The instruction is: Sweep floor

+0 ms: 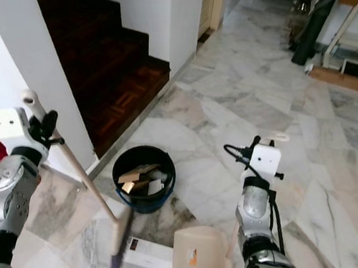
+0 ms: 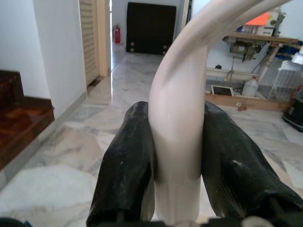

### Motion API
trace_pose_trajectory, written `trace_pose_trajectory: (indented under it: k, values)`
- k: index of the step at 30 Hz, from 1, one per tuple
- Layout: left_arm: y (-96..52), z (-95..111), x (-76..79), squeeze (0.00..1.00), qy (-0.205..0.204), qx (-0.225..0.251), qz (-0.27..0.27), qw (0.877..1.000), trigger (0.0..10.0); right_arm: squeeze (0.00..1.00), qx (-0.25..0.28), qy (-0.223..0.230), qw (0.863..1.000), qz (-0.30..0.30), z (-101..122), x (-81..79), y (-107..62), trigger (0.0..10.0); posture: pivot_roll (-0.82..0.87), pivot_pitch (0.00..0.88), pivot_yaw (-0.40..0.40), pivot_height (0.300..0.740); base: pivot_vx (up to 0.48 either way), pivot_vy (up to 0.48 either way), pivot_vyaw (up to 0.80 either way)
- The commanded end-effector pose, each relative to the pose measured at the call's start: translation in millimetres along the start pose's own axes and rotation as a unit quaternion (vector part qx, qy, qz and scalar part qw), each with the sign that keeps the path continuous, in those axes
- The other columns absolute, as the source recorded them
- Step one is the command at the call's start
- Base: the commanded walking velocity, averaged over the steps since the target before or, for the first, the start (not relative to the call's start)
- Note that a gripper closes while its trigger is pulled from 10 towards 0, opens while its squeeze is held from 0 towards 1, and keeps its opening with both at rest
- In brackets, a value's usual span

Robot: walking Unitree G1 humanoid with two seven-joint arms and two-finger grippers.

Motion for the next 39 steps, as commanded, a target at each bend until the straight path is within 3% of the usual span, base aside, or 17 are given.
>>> trace_pose_trajectory:
  k: [1,8,11,13,16,24,32,37,39]
  values:
    - [-1.7,7,-3.6,0.00,-0.009,0.011,0.004,1.000,10.0,0.00,0.011,-0.002,1.000,-0.001,4,1.4,1.4,10.0,0.22,0.175,0.031,0.740,0.000,0.000,0.00]
    - [-23.6,2,-22.8,0.00,0.017,0.004,0.042,0.999,10.0,0.00,0.014,-0.014,1.000,0.002,3,5.5,0.1,10.0,0.23,0.215,0.004,0.740,0.000,0.000,0.00]
    - [-33.5,8,-30.3,0.00,0.064,0.014,0.049,0.997,10.0,0.00,0.013,-0.018,1.000,0.003,1,6.5,-1.5,10.0,0.23,0.238,-0.001,0.740,0.000,0.000,0.00]
    - [-42.4,16,-35.5,0.00,0.116,0.025,0.051,0.992,10.0,0.00,0.018,-0.019,1.000,-0.003,1,9.4,-3.4,10.0,0.23,0.253,0.000,0.740,0.000,0.000,0.00]
    - [-45.0,23,-36.9,0.00,0.138,0.038,0.054,0.988,10.0,0.00,0.020,-0.016,1.000,-0.007,1,10.7,-3.7,10.0,0.23,0.261,0.004,0.740,0.000,0.000,0.00]
    - [-51.9,48,-35.4,0.00,0.151,0.068,0.061,0.984,10.0,0.00,0.031,-0.026,0.999,-0.005,2,8.8,-6.5,10.0,0.27,0.308,0.009,0.740,0.000,0.000,0.00]
    - [-59.4,50,-33.1,0.00,0.158,0.053,0.051,0.985,10.0,0.00,0.036,-0.039,0.999,-0.002,2,4.1,-8.5,10.0,0.29,0.348,0.022,0.740,0.000,0.000,0.00]
    - [-56.7,45,-26.3,0.00,0.146,0.049,0.048,0.987,10.0,0.00,0.061,-0.023,0.998,-0.003,19,-6.7,1.1,10.0,0.27,0.354,0.020,0.740,0.000,0.000,0.00]
    - [-56.5,44,-22.7,0.00,0.143,0.049,0.044,0.988,10.0,0.00,0.056,-0.043,0.998,0.004,21,-11.9,5.7,10.0,0.27,0.354,0.020,0.740,0.000,0.000,0.00]
Point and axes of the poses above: a point about 5 cm out from each wrist's last joint towards the gripper, its own y axis pointing out of the wrist towards the gripper, its own z axis along the axis of the wrist's last joint, x = y × z, the point moved 4 cm from there along y, pointing out of the wrist towards the gripper, and after that the axes turned 1 degree about y, right-handed, at the moved point
